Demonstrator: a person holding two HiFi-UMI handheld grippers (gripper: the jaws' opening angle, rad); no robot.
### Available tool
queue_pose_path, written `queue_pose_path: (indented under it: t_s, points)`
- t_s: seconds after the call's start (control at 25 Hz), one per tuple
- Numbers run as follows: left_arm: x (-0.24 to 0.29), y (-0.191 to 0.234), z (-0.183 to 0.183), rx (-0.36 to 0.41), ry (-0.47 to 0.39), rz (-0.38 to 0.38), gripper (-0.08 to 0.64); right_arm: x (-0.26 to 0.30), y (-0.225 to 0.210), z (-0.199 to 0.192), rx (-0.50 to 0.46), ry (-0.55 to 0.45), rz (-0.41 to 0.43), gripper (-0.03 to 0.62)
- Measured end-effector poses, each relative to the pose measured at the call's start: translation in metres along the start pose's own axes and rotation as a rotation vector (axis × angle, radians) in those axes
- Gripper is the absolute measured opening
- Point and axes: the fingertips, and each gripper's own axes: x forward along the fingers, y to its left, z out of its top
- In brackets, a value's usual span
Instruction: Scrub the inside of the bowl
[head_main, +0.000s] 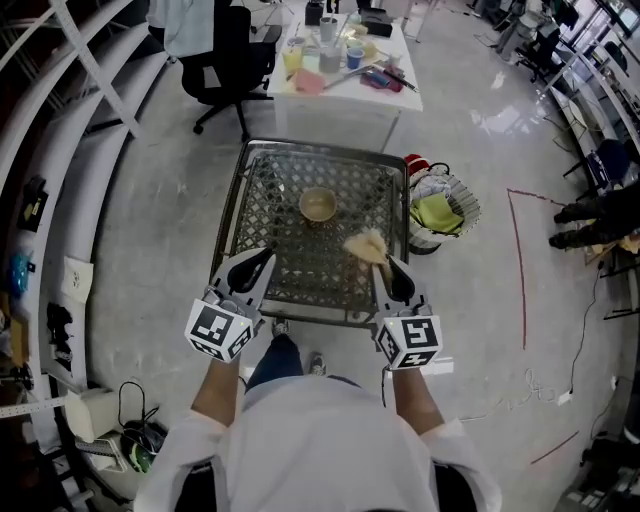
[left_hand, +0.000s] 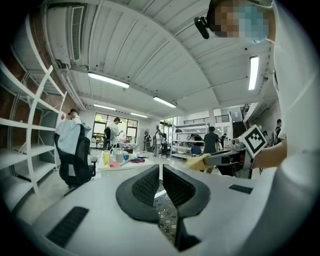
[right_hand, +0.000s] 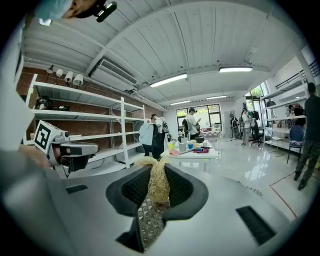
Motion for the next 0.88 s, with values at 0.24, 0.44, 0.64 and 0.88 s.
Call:
queue_pose_path:
  t_s: [0.24,0.44,0.64,0.88]
  points:
    - [0.036,0.041,0.006,0.0,0.015,-0.09,0.046,0.041,-0.002,0.014,0.02,-0.006,-0.074,0.091]
    - [0.057,0.073,0.014,0.008,0.007,-0.161,0.046,0.072,0.002,0.023,0.028,-0.023,-0.131,0.091]
    - [0.075,0.098,0.012,0.007,0.014,-0.217,0.046,0.092,0.004,0.024,0.04,-0.023,-0.184,0.091]
    - [0.096,0.105,0.006,-0.014,0.029,-0.222,0.046,0.104,-0.012,0.024,0.034,0.004,-0.191,0.091]
